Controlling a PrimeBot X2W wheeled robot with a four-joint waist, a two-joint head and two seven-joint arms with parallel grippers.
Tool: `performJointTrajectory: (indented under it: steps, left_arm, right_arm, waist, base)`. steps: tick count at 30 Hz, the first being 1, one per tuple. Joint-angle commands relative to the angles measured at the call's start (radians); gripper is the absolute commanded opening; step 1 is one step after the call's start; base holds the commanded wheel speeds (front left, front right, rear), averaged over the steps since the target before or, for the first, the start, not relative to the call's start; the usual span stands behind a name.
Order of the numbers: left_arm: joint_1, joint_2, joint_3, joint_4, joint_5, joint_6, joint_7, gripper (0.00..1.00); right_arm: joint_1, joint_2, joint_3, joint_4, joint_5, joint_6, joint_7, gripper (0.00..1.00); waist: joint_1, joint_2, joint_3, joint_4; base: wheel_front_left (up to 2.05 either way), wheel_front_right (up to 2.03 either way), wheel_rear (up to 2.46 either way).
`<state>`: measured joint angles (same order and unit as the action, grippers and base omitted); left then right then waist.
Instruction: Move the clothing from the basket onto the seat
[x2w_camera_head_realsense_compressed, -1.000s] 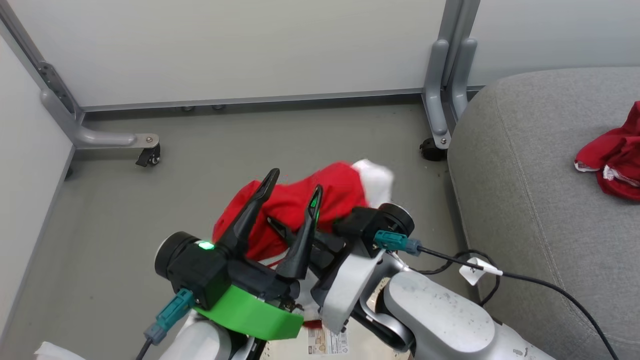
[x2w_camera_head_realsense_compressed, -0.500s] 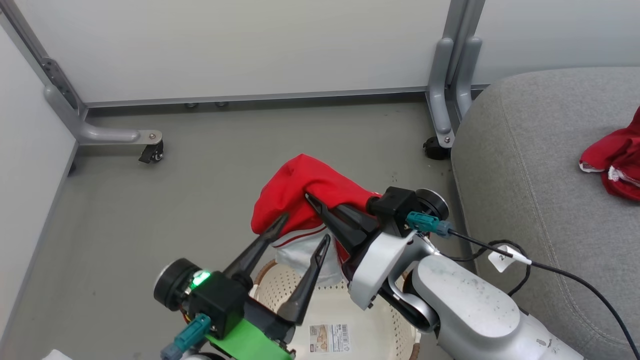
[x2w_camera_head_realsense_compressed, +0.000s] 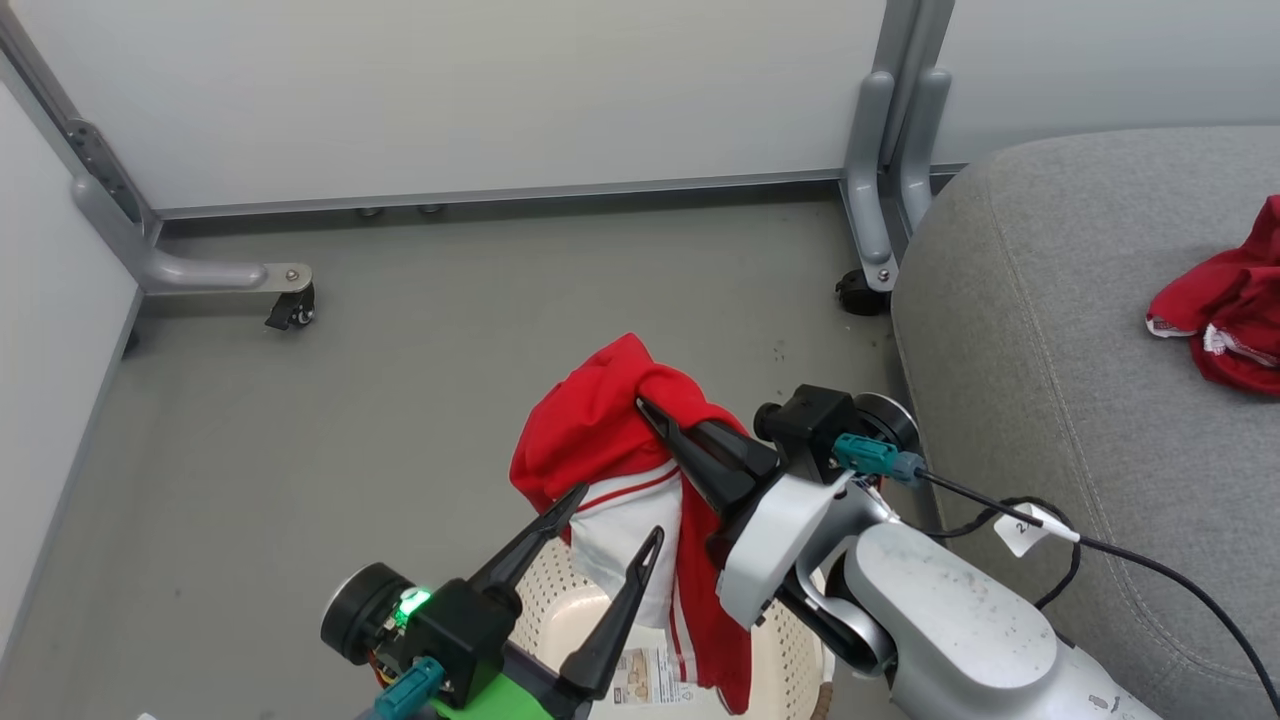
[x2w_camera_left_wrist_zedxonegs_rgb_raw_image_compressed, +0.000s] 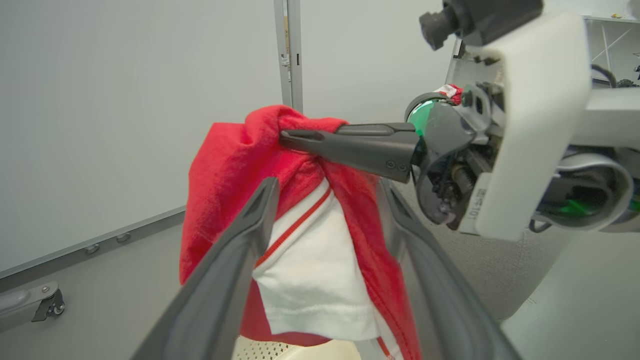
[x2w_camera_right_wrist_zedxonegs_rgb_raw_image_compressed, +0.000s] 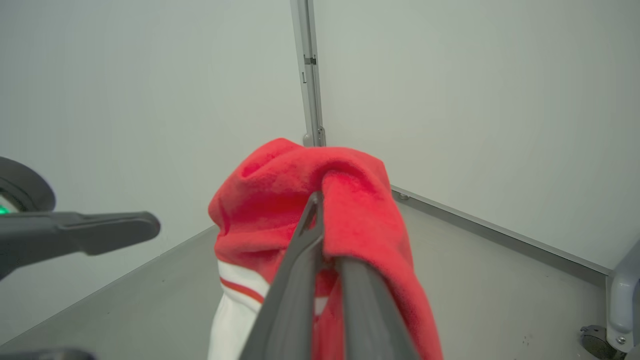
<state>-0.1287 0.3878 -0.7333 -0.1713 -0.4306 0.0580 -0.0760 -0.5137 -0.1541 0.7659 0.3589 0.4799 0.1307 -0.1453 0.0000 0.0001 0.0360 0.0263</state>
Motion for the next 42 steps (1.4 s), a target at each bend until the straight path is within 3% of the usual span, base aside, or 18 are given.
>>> performJointTrajectory:
  steps: [1, 10, 21, 32, 42]
  left_arm:
    - [0.008, 0.004, 0.006, 0.005, -0.001, 0.006, -0.005, 1.0]
    - [-0.026, 0.008, 0.006, 0.025, 0.009, 0.002, -0.015, 1.0]
    - [-0.073, 0.017, 0.004, 0.035, 0.03, -0.004, -0.013, 1.0]
    - [-0.116, 0.036, -0.002, 0.023, 0.038, -0.021, 0.017, 1.0]
    - [-0.164, 0.057, -0.019, -0.022, 0.049, -0.04, 0.058, 1.0]
  right_arm:
    - [0.012, 0.0, -0.003, -0.008, -0.009, 0.0, 0.001, 0.0]
    - [0.003, 0.005, -0.022, -0.022, -0.02, 0.0, 0.002, 0.0]
    - [-0.023, 0.005, -0.071, -0.037, -0.041, 0.0, -0.01, 0.0]
    - [-0.001, 0.013, -0.177, -0.04, -0.063, 0.0, -0.046, 0.0]
    - [-0.032, 0.006, -0.317, -0.054, -0.096, 0.0, -0.075, 0.0]
  waist:
    - [0.0, -0.0001, 0.005, -0.009]
    - [0.0, -0.0001, 0.036, -0.093]
    - [0.0, -0.0001, 0.109, -0.304]
    - [0.0, -0.0001, 0.184, -0.495]
    - [0.0, -0.0001, 0.262, -0.582]
  base:
    - [0.0, 0.0, 0.0]
    - [0.0, 0.0, 0.0]
    - [0.0, 0.0, 0.0]
    - [0.0, 0.0, 0.0]
    - [0.0, 0.0, 0.0]
